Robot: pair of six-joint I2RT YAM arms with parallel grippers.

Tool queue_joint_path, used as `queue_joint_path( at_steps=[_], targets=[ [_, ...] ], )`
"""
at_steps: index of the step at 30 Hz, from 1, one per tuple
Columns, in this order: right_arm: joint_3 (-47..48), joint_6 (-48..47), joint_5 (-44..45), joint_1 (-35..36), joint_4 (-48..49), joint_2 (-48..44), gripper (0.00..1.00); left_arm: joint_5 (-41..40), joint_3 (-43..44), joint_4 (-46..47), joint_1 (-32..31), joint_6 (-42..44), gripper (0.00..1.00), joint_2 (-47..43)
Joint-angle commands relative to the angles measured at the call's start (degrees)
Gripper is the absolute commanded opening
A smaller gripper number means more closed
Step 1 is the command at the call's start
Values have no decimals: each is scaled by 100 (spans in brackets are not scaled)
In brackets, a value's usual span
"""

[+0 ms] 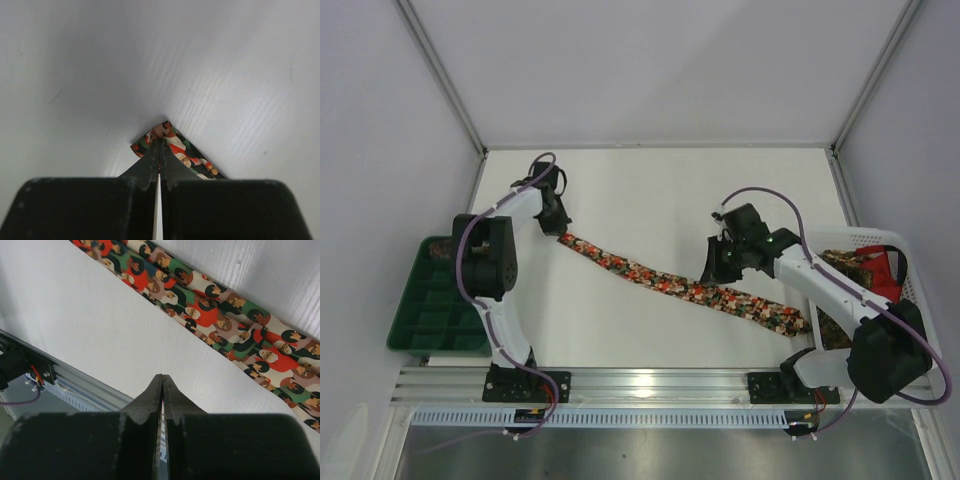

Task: Roll the ties
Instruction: Flatten the tie

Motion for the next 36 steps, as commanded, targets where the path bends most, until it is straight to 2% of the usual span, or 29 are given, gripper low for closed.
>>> queue_joint_path(
  at_steps=[1, 3, 5, 9, 11, 17, 20, 29, 36],
  targets=[
    [8, 105, 123, 104, 166, 238, 8, -393, 308, -134, 139, 130, 1, 268],
    [17, 79, 185, 218, 183, 484, 25, -569, 344, -230, 191, 51, 0, 365],
    [87, 53, 334, 324, 157, 712, 34, -815, 448, -344, 279, 7, 0, 427],
    [429, -62, 808, 395, -167, 1397, 33, -939, 572, -459, 402, 68, 0, 594],
    [631, -36, 1160, 395, -291, 1556, 25, -1035, 572, -512, 490, 86, 1, 603],
    [781, 70, 1547, 360, -309, 1776, 18, -1141, 432, -530, 508, 139, 0, 471],
    [641, 158, 1915, 281, -370, 1908, 21, -1142, 283, -398, 508, 138, 0, 366],
    [-361, 281, 2180, -229, -115, 2050, 25, -1133, 598, -538, 815, 165, 0, 699],
    [296, -97, 1785, 77, -54, 1548, 32, -703, 538, -460, 956, 270, 1, 489]
  ],
)
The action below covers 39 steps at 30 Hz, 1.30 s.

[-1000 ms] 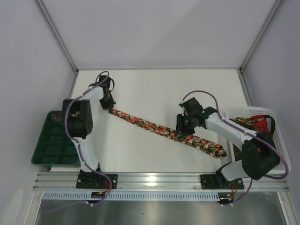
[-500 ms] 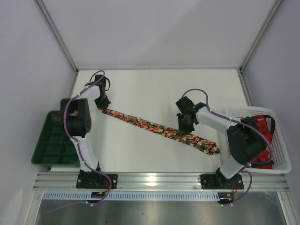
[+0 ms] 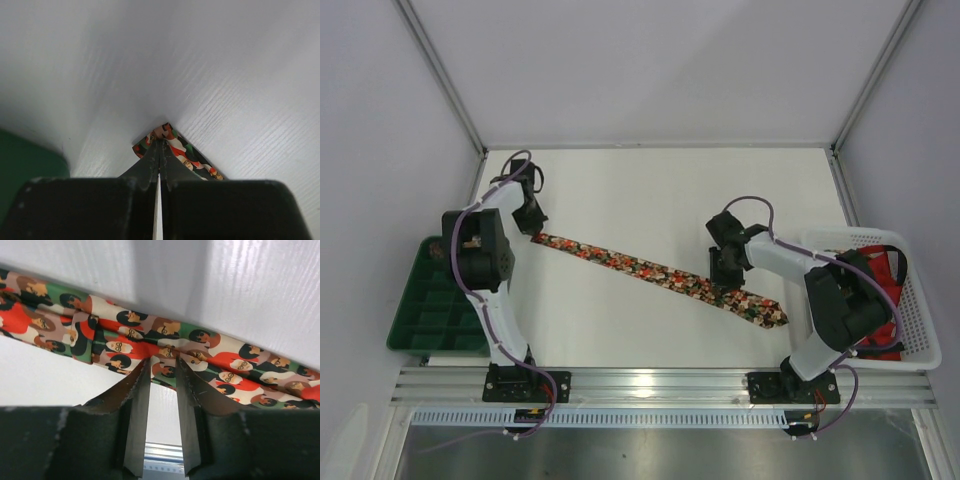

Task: Roll the ties
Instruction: Flatten the tie

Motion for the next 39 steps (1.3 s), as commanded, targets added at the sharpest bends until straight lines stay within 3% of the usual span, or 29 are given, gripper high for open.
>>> queue_joint_path(
  at_steps=[1, 5, 6, 7, 10, 13, 17, 18, 22, 26, 32, 39],
  targets=[
    [466, -265, 104, 233, -165, -255, 33, 108, -29, 6, 172, 205, 0, -164],
    [1116, -467, -124, 497, -324, -194, 40, 407, -152, -38, 101, 222, 1, -613],
    [1300, -485, -290, 515, -280, -133, 40, 895, -239, 76, 101, 283, 1, -762],
    [1415, -494, -352, 532, -236, 24, 41, 1057, -449, 155, 93, 319, 17, -1059],
    [1758, -503, -449, 524, -236, 446, 41, 1268, -618, 235, 31, 205, 43, -1509],
    [1794, -380, -424, 524, -271, 614, 41, 1331, -574, -2, -74, 178, 50, -1616],
    [1198, -64, -3, 427, -271, 178, 39, 1664, -846, 103, -582, 152, 44, -1870],
    [1040, 76, 42, 401, -262, 27, 39, 1787, -942, 234, -689, 82, 34, -1880],
    [266, 419, 499, 243, -394, -860, 36, 2420, -1391, 699, -1207, -190, 12, -1722],
    [-375, 832, 982, 42, -762, -1581, 35, 2403, -1243, 797, -1673, -191, 12, -1344],
    [-1167, 1263, 825, -355, -702, -2364, 34, 2535, -1031, 745, -1692, -173, 9, -790],
    [-1696, 1484, 860, -531, 176, -1681, 33, 2289, -786, 508, -1657, -33, 13, -307]
  ],
)
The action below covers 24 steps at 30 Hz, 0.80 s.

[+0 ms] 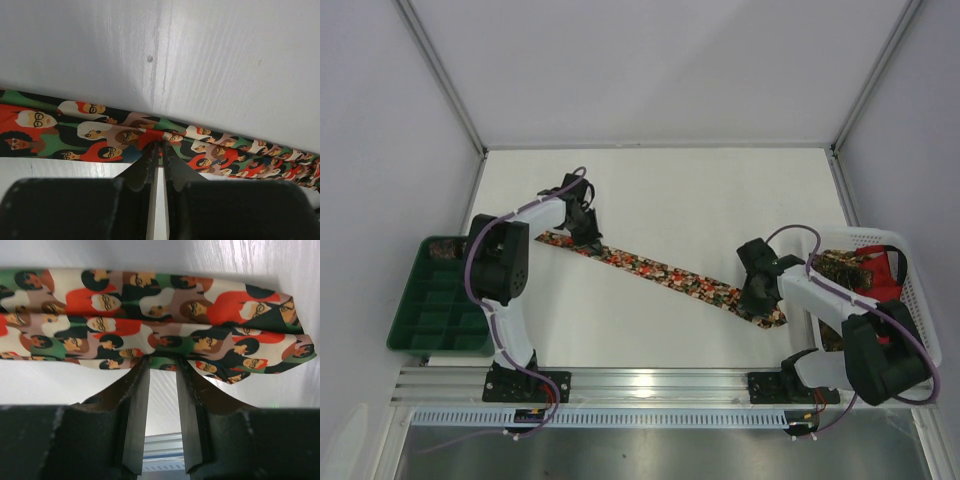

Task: Roll the ties
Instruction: Flatten the tie

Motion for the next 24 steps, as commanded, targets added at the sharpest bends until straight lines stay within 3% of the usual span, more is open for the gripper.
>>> queue_joint_path(
  at_steps=[1, 9, 16, 22, 24],
  targets=[
    [25, 216, 261, -59, 568, 562, 33, -142, 266, -74, 55, 81, 13, 281],
    [762, -644, 420, -788, 954, 1636, 38, -195, 74, -109, 108, 108, 14, 388],
    [2440, -1672, 578, -1394, 815, 3059, 45, 15, -322, -30, 108, -25, 16, -8],
    [3838, -2034, 982, -1676, 270, 3606, 51, 122, -288, -197, 99, 37, 24, -744],
    [4049, -2078, 825, -1528, 261, 3353, 53, -105, -174, -416, 99, 81, 34, -974]
  ],
)
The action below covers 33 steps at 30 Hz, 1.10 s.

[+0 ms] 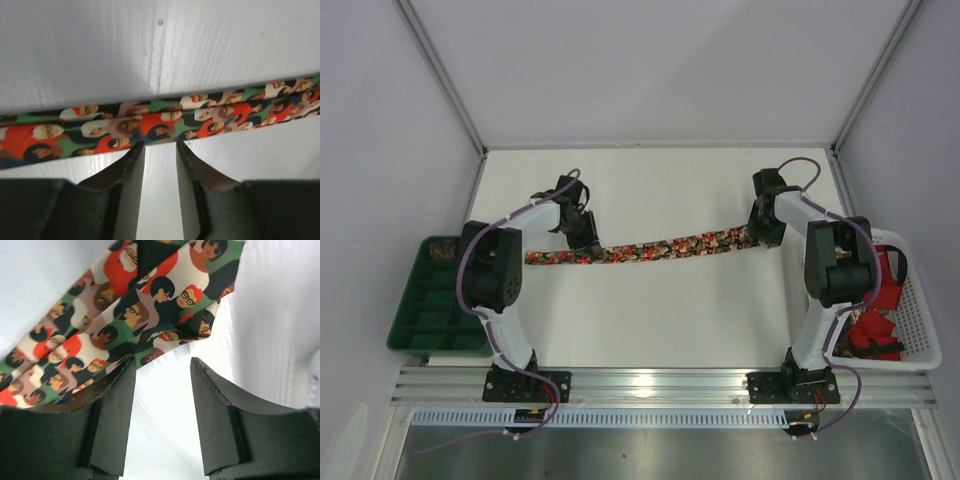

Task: Roll the ties
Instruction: Flatten the tie

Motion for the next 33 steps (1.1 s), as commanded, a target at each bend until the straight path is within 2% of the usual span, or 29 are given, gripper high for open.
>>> queue_joint_path(
  at_steps=[1, 2, 4, 9, 10, 13, 17, 24, 29, 33],
  targets=[
    [450, -327, 212, 210, -198, -329, 54, -377, 133, -395, 27, 155, 38, -891],
    [503, -371, 125, 377, -146, -400, 55, -465, 177, -491, 35, 182, 47, -989],
    [714, -336, -191, 982, -49, -453, 57, -720, 238, -588, 70, 217, 56, -1287],
    [1355, 23, -1122, 2170, 241, 73, 57, -1037, 213, -887, 342, 235, 59, -1737],
    [1652, 50, -1159, 2450, 268, 405, 56, -1090, 177, -931, 387, 226, 59, -1815],
    [2346, 16, -870, 2916, 110, 855, 56, -1248, -7, -1019, 528, 261, 60, -2132],
    [2787, 68, -378, 3234, -48, 1461, 54, -1310, -384, -1081, 616, 279, 60, -2667],
    [2482, 138, -228, 3393, -49, 1665, 54, -1327, -939, -1116, 624, 252, 60, -3257],
    [2034, 7, -8, 3183, -92, 1858, 59, -1345, -1036, -1160, 668, 261, 60, -3381],
    [990, -107, -69, 2735, 231, 1289, 60, -1284, -992, -1134, 782, 349, 62, -3407]
  ],
)
